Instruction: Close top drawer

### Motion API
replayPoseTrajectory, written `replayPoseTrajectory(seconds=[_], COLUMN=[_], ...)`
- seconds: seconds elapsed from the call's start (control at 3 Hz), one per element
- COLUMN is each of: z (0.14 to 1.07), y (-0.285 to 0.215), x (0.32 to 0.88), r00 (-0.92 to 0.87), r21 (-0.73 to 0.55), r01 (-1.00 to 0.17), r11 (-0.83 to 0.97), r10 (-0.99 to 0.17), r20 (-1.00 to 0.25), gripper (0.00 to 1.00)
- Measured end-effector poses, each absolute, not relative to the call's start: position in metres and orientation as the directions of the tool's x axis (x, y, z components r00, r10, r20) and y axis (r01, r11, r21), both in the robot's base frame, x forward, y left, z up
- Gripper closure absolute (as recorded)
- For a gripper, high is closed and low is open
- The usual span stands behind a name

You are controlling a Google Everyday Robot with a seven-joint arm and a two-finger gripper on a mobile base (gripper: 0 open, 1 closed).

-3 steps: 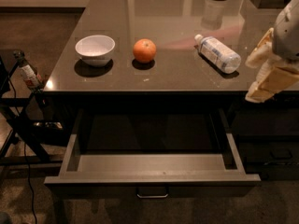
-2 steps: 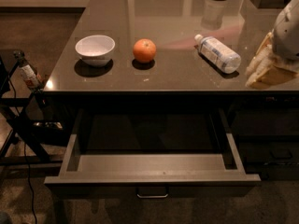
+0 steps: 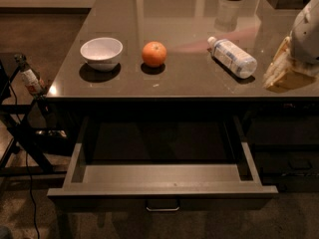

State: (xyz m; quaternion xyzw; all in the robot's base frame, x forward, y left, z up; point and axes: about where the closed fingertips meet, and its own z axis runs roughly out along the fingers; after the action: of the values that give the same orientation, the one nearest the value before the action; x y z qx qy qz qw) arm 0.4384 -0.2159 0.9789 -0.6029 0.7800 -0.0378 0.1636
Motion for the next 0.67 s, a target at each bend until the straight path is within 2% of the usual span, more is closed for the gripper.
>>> replayPoseTrajectory(seconds=[0.67], z=[0.9796], y=[-0.2182], x=[0.4357], r00=[-0.236], r21=[-0.272], r01=[-0.918], r11=[0.288], r10=[-0.949], r20=[-0.207], gripper=[1.00])
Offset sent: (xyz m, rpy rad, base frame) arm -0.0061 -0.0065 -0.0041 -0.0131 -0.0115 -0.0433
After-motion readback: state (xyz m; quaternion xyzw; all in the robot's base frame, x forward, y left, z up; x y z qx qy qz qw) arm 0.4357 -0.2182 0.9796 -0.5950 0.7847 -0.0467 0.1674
